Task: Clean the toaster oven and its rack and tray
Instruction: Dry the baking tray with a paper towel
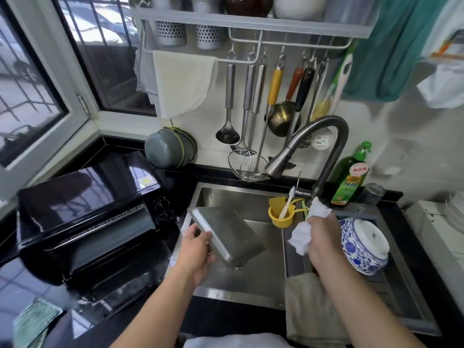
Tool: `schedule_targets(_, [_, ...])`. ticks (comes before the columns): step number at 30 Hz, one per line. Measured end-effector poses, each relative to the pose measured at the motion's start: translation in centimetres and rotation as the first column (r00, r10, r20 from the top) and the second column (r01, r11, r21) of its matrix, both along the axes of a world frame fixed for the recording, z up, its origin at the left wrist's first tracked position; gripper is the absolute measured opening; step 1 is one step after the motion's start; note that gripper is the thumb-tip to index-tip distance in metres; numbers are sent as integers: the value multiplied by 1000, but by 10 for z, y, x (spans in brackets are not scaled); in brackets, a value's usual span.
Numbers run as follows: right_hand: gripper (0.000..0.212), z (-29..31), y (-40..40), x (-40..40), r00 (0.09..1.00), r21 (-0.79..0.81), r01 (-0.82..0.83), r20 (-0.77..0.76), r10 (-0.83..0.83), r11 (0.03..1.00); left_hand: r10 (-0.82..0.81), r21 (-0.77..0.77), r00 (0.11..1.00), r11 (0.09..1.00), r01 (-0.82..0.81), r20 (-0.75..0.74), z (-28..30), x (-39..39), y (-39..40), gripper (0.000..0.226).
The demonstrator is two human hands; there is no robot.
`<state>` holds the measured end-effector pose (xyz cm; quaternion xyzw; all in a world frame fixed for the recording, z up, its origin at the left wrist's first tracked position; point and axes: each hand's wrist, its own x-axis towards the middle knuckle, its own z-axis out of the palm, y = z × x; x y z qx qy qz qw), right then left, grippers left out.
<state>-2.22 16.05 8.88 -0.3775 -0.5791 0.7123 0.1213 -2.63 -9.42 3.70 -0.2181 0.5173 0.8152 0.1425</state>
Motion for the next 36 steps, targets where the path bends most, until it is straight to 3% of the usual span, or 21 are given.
schedule_targets(2, [41,13,-18,4,997,275,10,-74,11,961,-11,35,1000,999,11,-11,2,4,8,29])
schedule_targets(4, [44,19,-46,10,934,484,-209,-160,321,850,-25,76,999,997,27,-24,6,8,15,29])
schedule_targets(5, [42,23,-62,14,824,549,-429,-89,560,717,-37,89,999,995,40,-38,8,9,17,29])
schedule_targets(6, [41,20,-74,17,637,584,-646,56,769,492,-57,95,997,994,62,-57,11,11,19,30])
schedule_targets(7, [40,14,-79,20,479,624,-729,171,861,282,-84,83,993,992,91,-84,16,13,21,29])
schedule_targets(8, [37,6,-79,21,428,682,-705,191,884,194,-117,72,986,989,127,-118,20,14,21,29])
schedule_targets(9, [32,6,-78,21,499,727,-632,117,858,269,-141,54,979,987,150,-145,24,14,21,29])
schedule_targets(10, [27,9,-75,19,621,727,-530,-18,784,436,-159,33,973,985,167,-167,27,14,21,29])
schedule_targets(11, [24,8,-71,16,709,725,-422,-110,696,545,-167,9,970,985,171,-175,31,15,20,29])
schedule_targets(12, [22,7,-68,13,753,734,-371,-121,646,569,-168,-15,970,986,168,-178,35,15,20,30])
schedule_targets(14, [22,3,-70,10,727,773,-474,72,683,422,-167,-30,968,986,164,-185,41,17,22,33])
schedule_targets(16, [39,-4,-81,13,594,682,-679,295,748,270,-189,-39,962,982,185,-200,47,19,24,33])
schedule_targets(19, [54,-6,-93,22,505,581,-771,304,808,263,-224,-66,951,974,215,-212,54,20,23,29])
schedule_targets(23, [55,16,-96,14,451,643,-759,410,793,99,-245,-51,945,969,240,-218,64,23,18,26])
schedule_targets(26, [56,33,-103,4,422,666,-742,377,824,75,-193,14,957,979,201,-215,71,20,13,33])
schedule_targets(29, [62,34,-111,9,419,680,-733,444,792,7,-136,4,960,990,142,-243,79,15,12,31])
schedule_targets(36, [66,24,-127,19,510,635,-767,511,692,95,-184,-237,961,962,133,-207,71,26,16,24])
